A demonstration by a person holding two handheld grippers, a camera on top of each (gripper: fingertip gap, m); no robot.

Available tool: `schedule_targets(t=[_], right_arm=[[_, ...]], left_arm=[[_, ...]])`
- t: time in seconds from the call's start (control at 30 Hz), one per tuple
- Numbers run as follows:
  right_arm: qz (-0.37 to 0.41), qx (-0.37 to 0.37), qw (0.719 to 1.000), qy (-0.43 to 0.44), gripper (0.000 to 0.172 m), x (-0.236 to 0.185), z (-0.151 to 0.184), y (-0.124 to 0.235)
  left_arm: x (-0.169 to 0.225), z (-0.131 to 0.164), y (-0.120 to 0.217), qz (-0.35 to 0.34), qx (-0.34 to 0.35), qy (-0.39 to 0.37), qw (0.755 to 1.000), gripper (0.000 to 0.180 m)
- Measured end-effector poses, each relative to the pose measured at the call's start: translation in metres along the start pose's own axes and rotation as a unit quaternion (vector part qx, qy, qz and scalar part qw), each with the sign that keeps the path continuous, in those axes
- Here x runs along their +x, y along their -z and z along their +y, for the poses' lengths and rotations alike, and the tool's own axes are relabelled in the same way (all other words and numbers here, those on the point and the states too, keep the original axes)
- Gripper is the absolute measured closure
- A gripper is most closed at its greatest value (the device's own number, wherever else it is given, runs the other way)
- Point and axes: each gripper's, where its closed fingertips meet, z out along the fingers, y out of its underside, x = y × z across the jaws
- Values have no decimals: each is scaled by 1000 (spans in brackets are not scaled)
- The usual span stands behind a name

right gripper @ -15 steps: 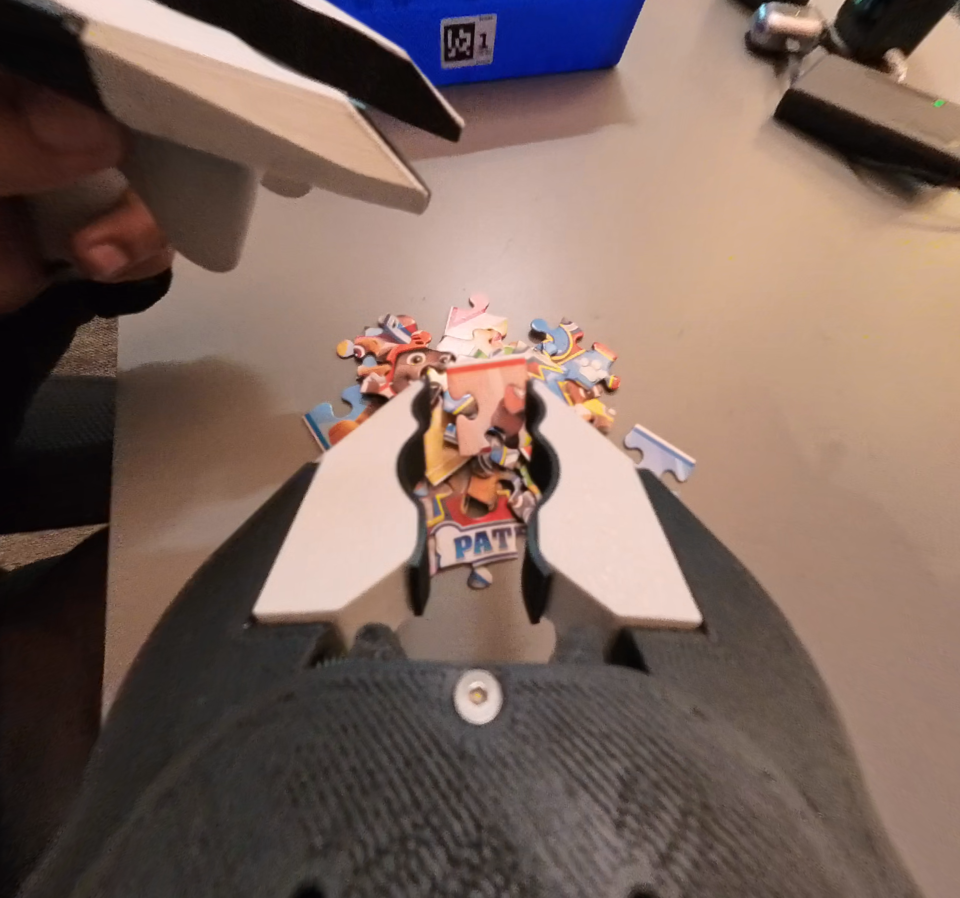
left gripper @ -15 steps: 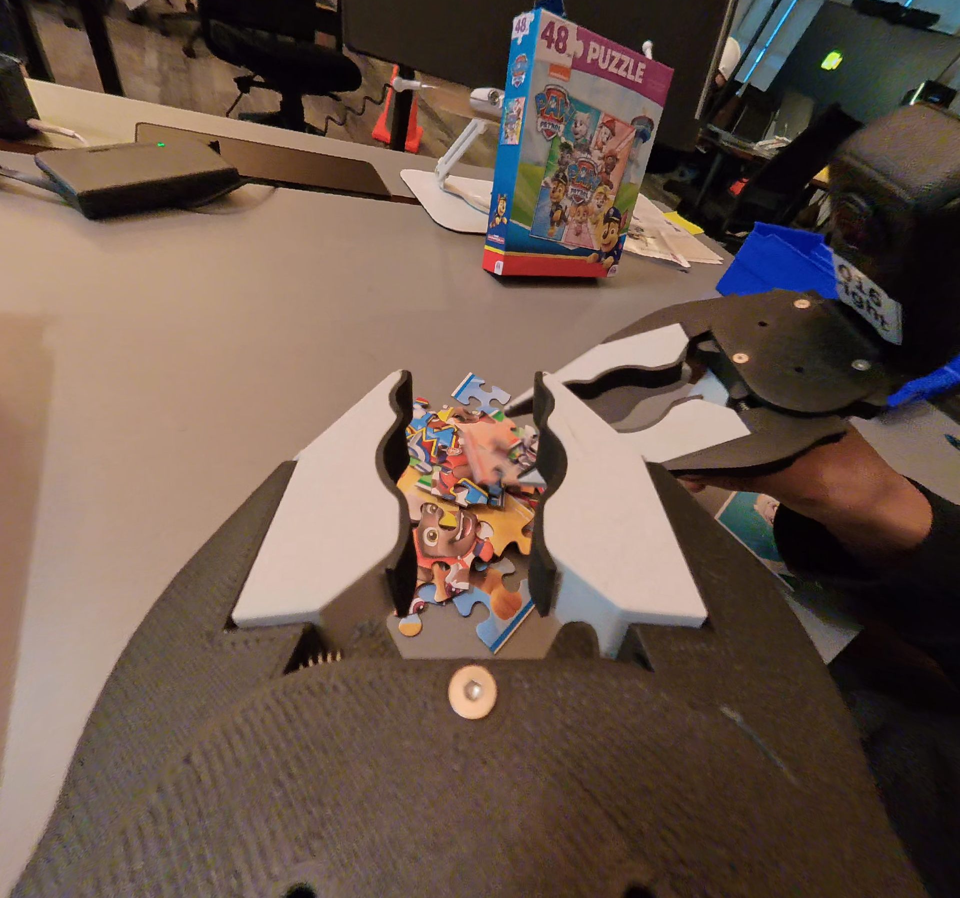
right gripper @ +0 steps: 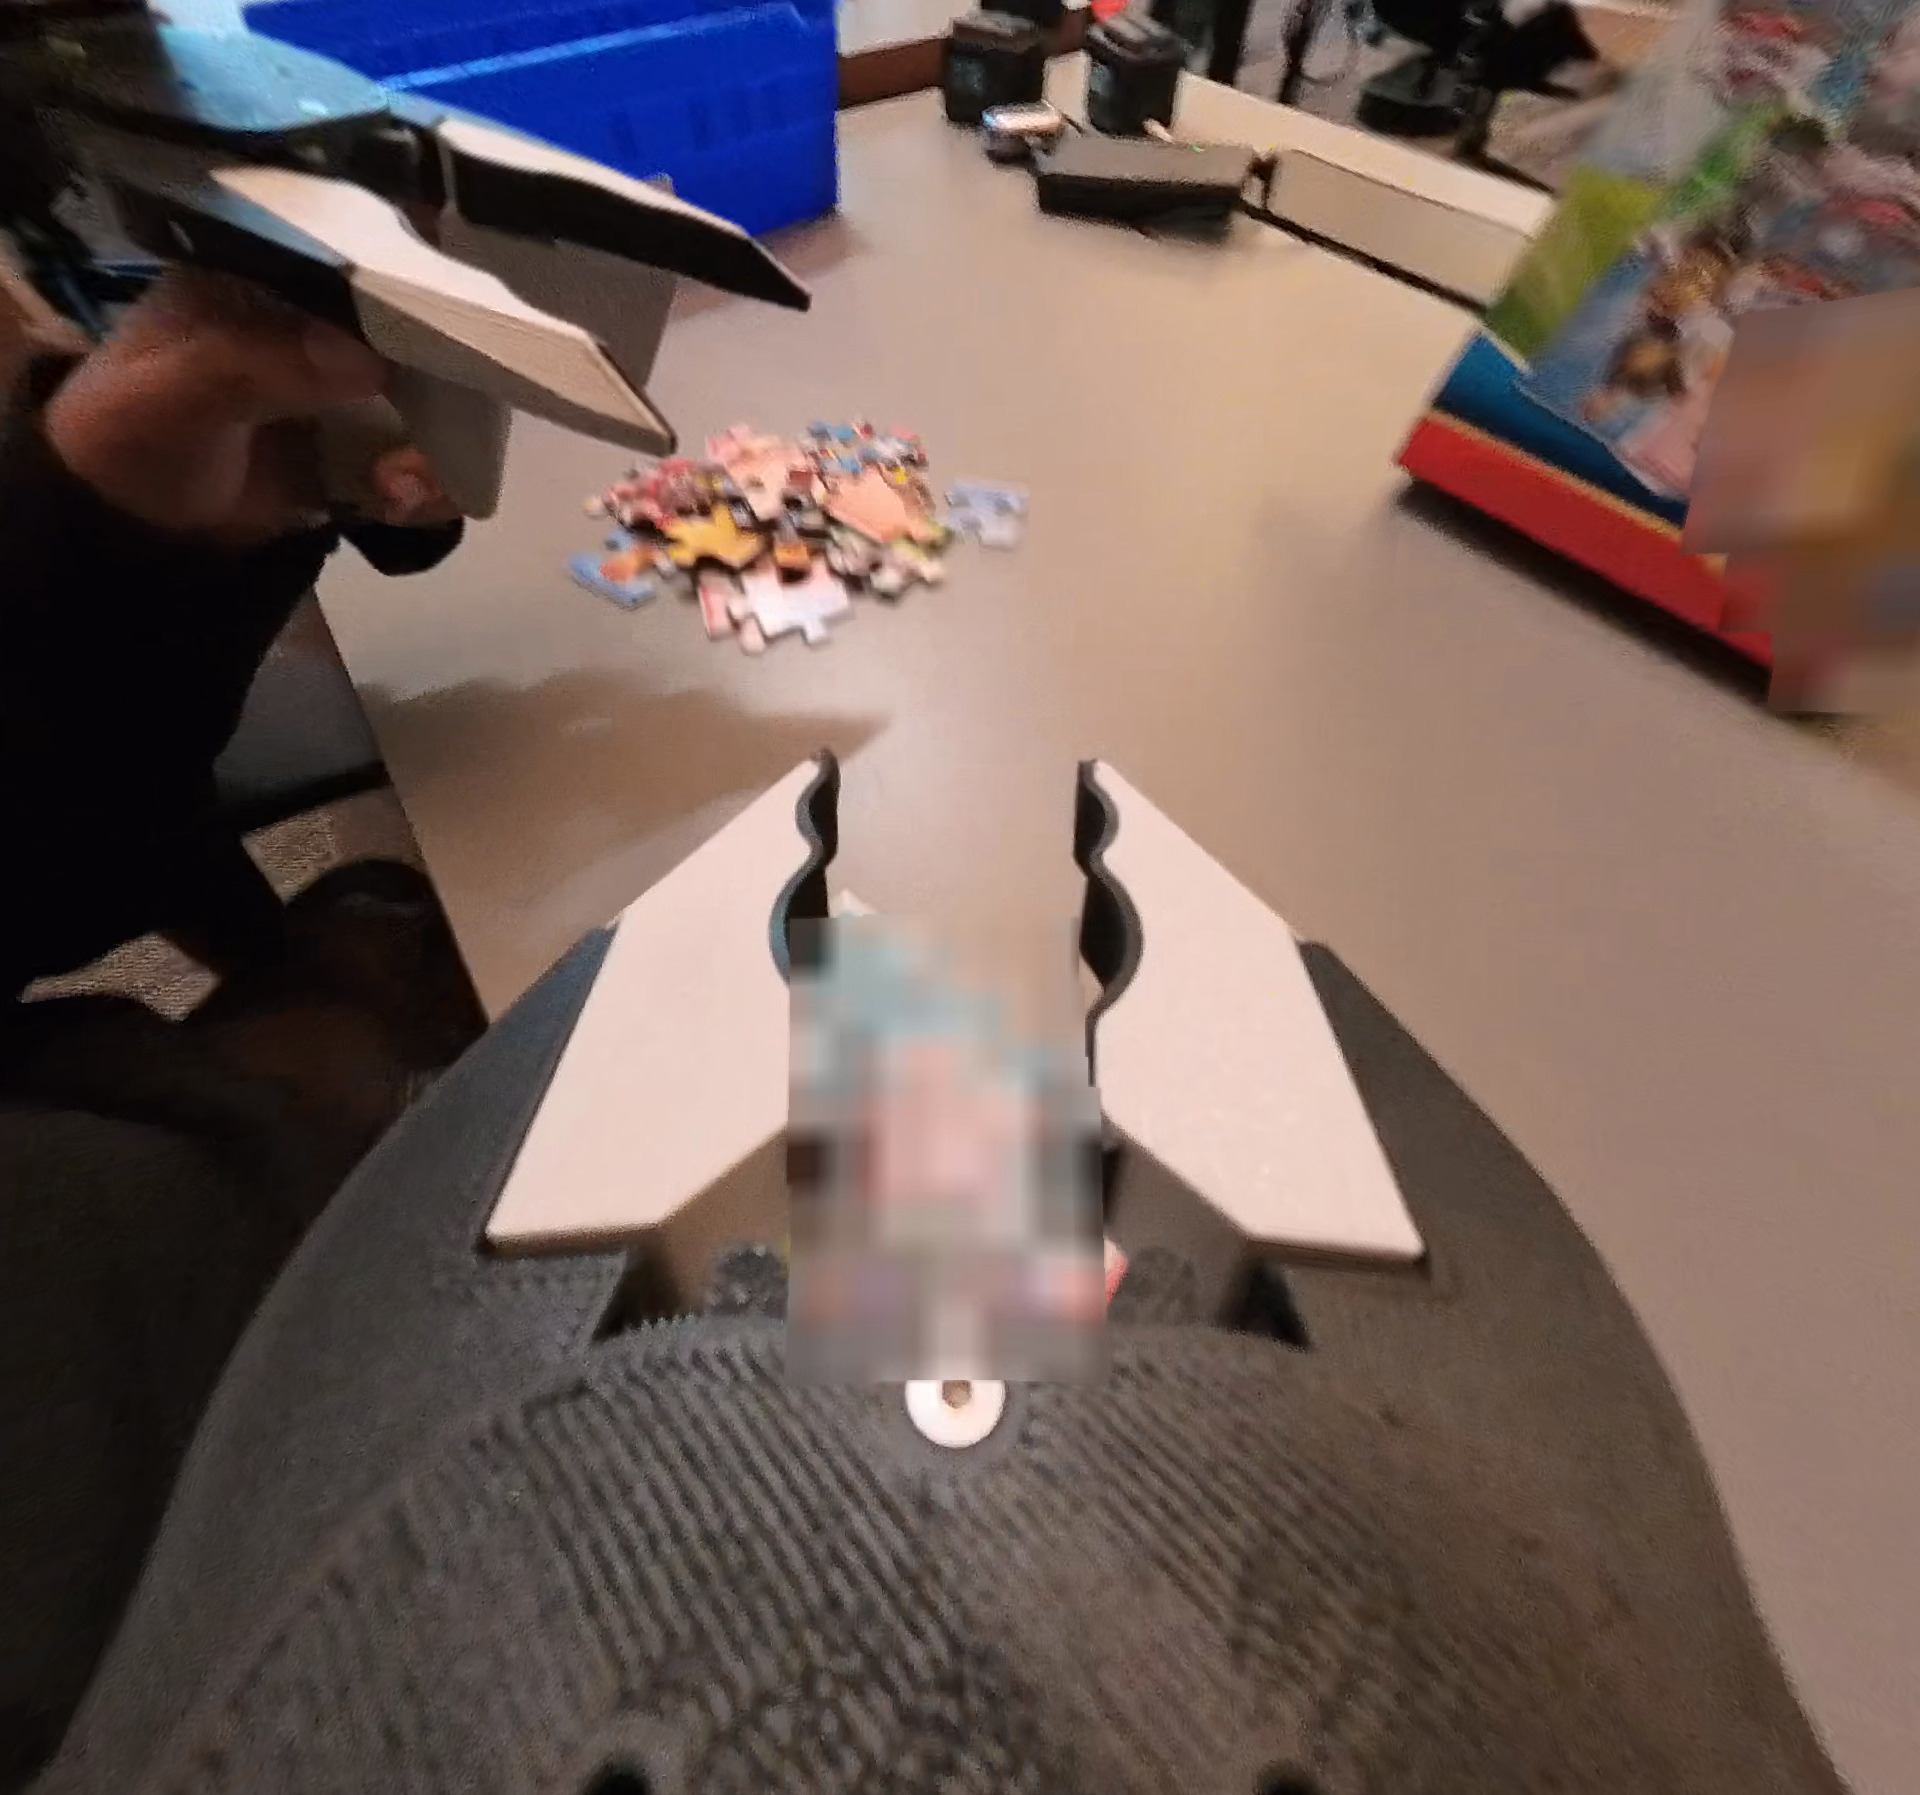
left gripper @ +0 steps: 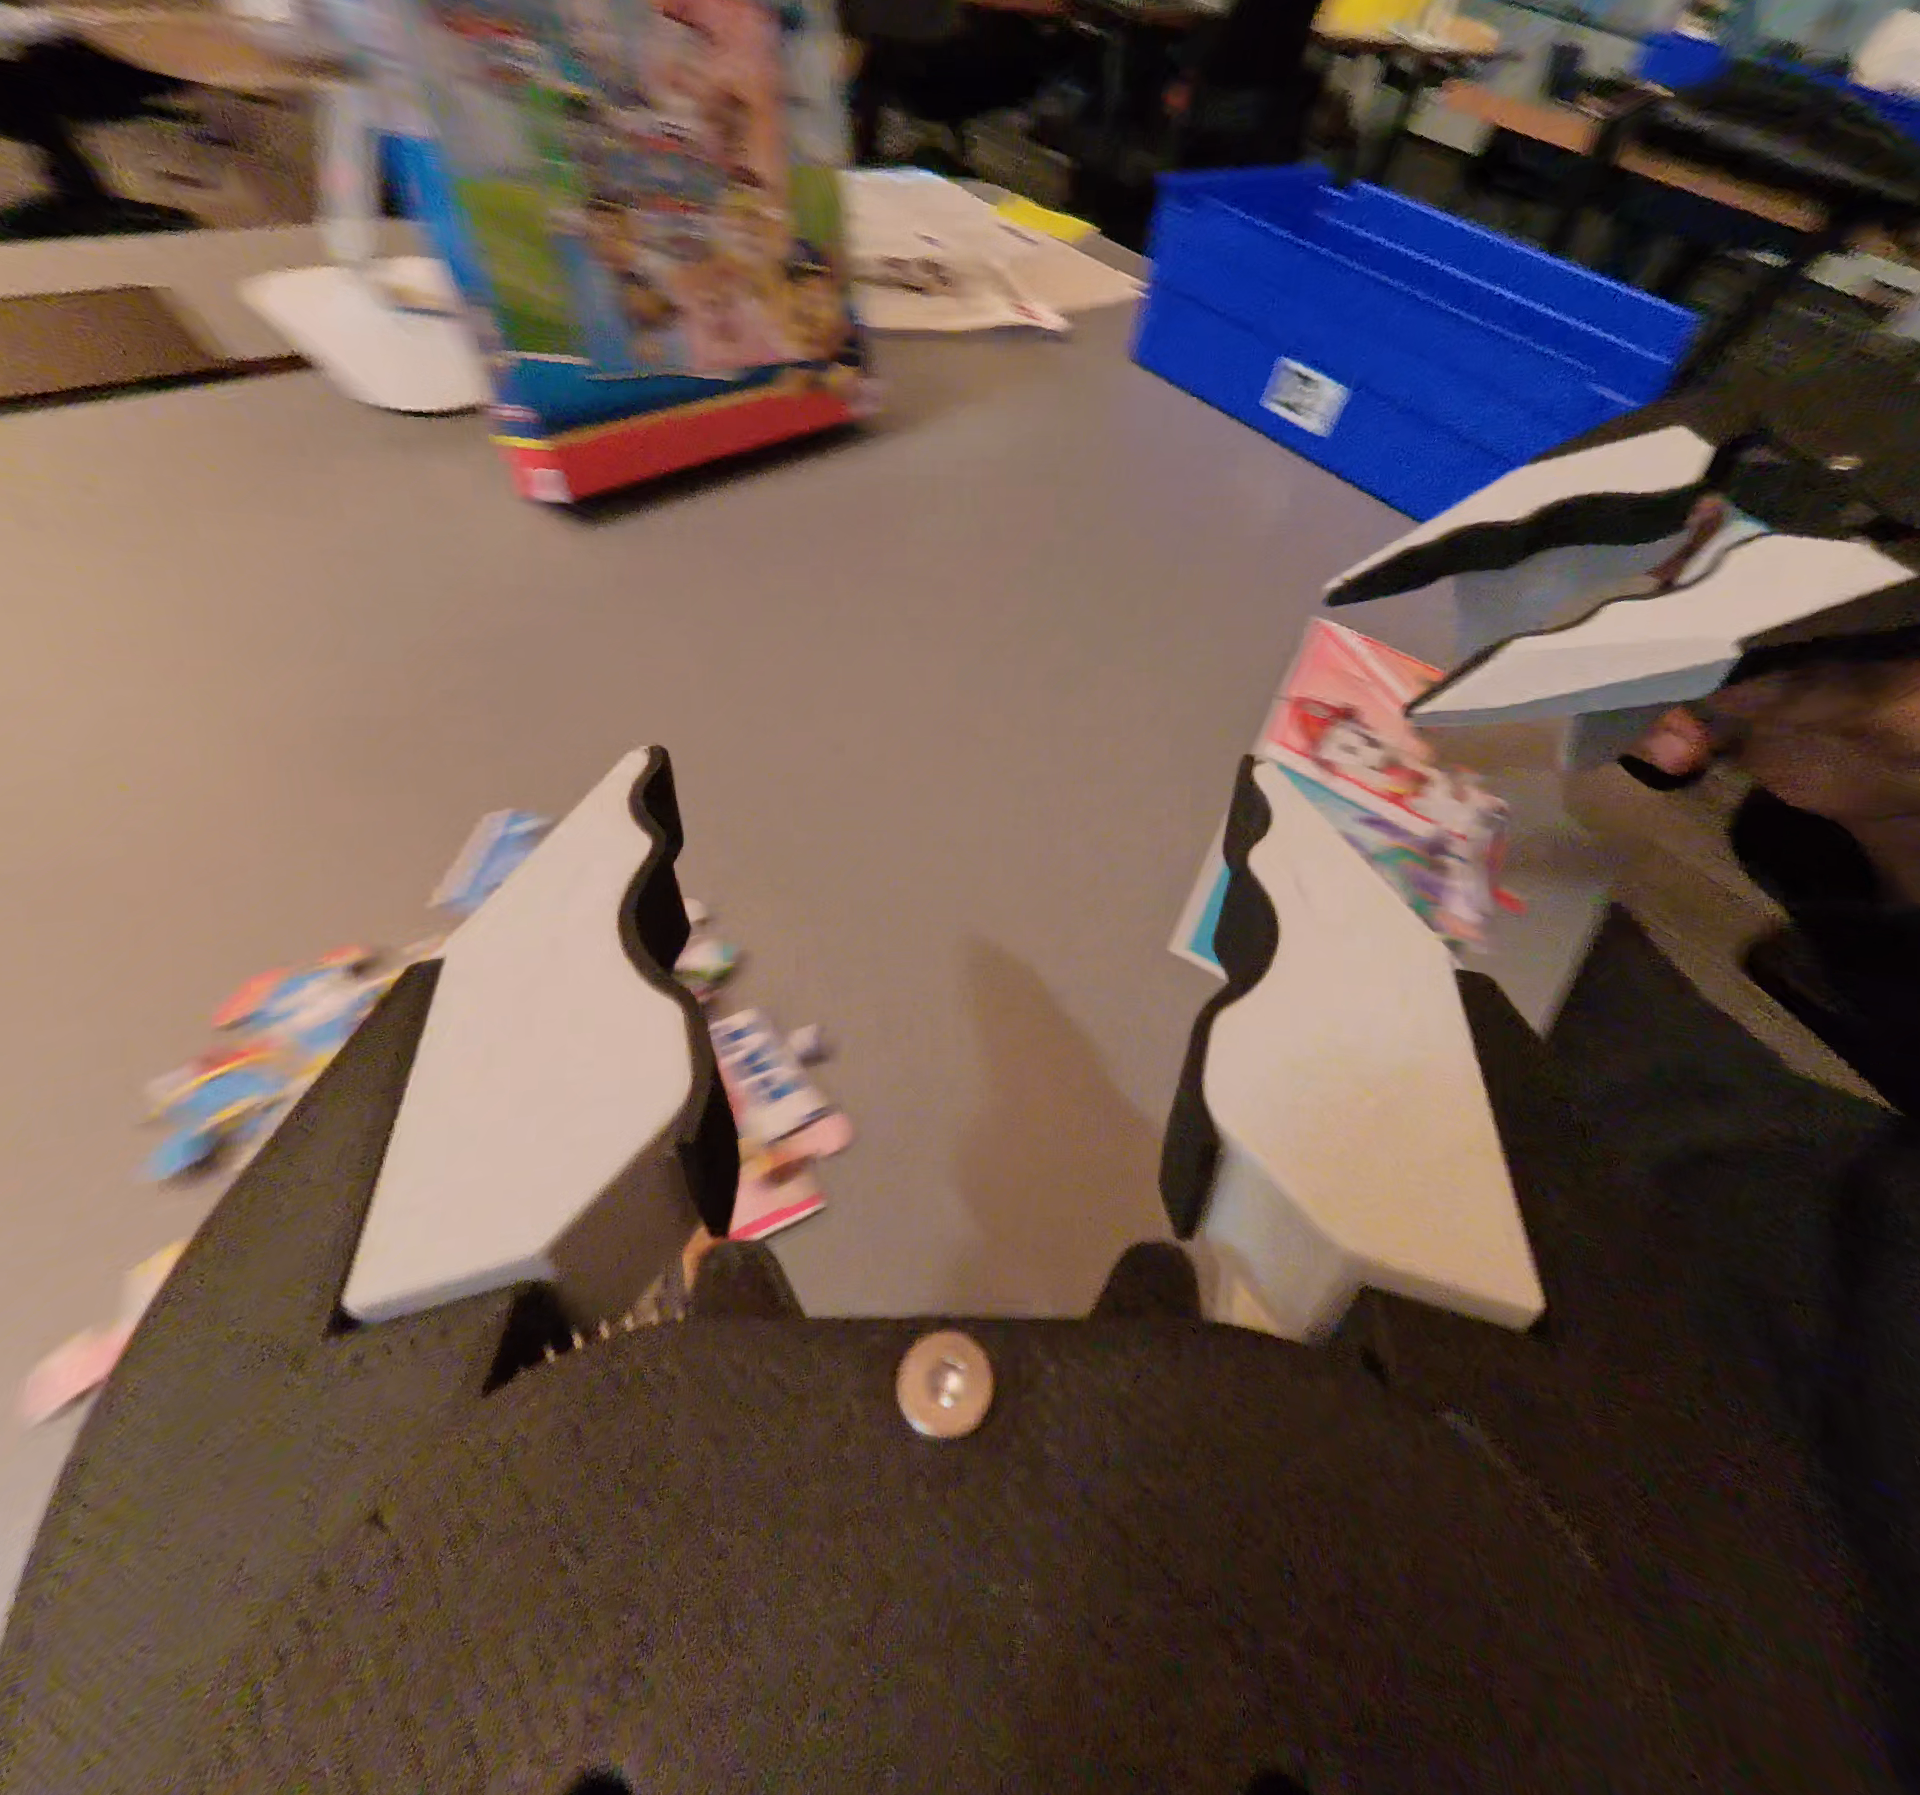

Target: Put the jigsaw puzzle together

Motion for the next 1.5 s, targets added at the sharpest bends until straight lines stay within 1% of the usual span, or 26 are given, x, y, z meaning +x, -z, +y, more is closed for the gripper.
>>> schedule_targets(t=[0.07,0.13,0.2,0.27,0.37,0.47,0.53,0.6,0.7,0.77,0.9,0.97,1.0,1.07,1.1,1.13,1.2,1.27,1.37,1.47,1.5], right_arm=[[28,-3,999,-18,125,3,27,29],[47,-4,998,-35,125,1,52,53],[74,-12,996,-38,126,2,76,74],[108,-17,994,-30,130,6,93,93],[121,6,992,-27,136,10,100,110],[105,45,992,-49,136,11,93,113],[97,63,991,-59,136,10,90,114],[99,58,992,-60,136,11,94,115],[127,38,990,-49,136,19,103,121],[136,29,989,-43,137,21,106,124],[128,21,991,-35,136,18,110,127],[94,15,995,-18,134,7,113,125],[63,14,998,-5,130,-4,114,124],[12,15,999,30,121,-27,118,126],[2,16,998,55,119,-36,121,127],[6,11,996,84,117,-40,125,129],[55,-17,986,157,114,-36,136,130],[105,-52,967,227,118,-29,143,129],[122,-78,951,274,124,-30,146,120],[132,-105,938,302,137,-30,153,113],[138,-115,932,315,148,-29,155,112]], left_arm=[[41,10,-24,66,-23,-14,997,77],[75,28,-43,112,-64,-39,991,76],[99,52,-60,129,-115,-74,982,76],[116,73,-74,129,-160,-112,972,76],[139,86,-90,135,-188,-140,963,75],[156,86,-104,145,-199,-153,957,73],[158,89,-115,135,-218,-168,952,72],[159,93,-126,128,-235,-186,945,72],[161,101,-140,128,-266,-201,934,71],[171,105,-142,160,-276,-190,929,71],[182,108,-136,192,-282,-195,920,74],[191,111,-129,212,-286,-202,912,76],[194,113,-126,217,-289,-210,908,76],[199,117,-122,221,-292,-231,901,76],[203,119,-121,226,-293,-242,897,76],[207,120,-118,236,-293,-251,892,77],[215,123,-115,249,-293,-263,885,77],[218,124,-114,256,-294,-270,881,77],[219,124,-110,262,-293,-267,880,78],[219,118,-103,268,-276,-256,887,80],[219,116,-100,271,-269,-251,889,81]])
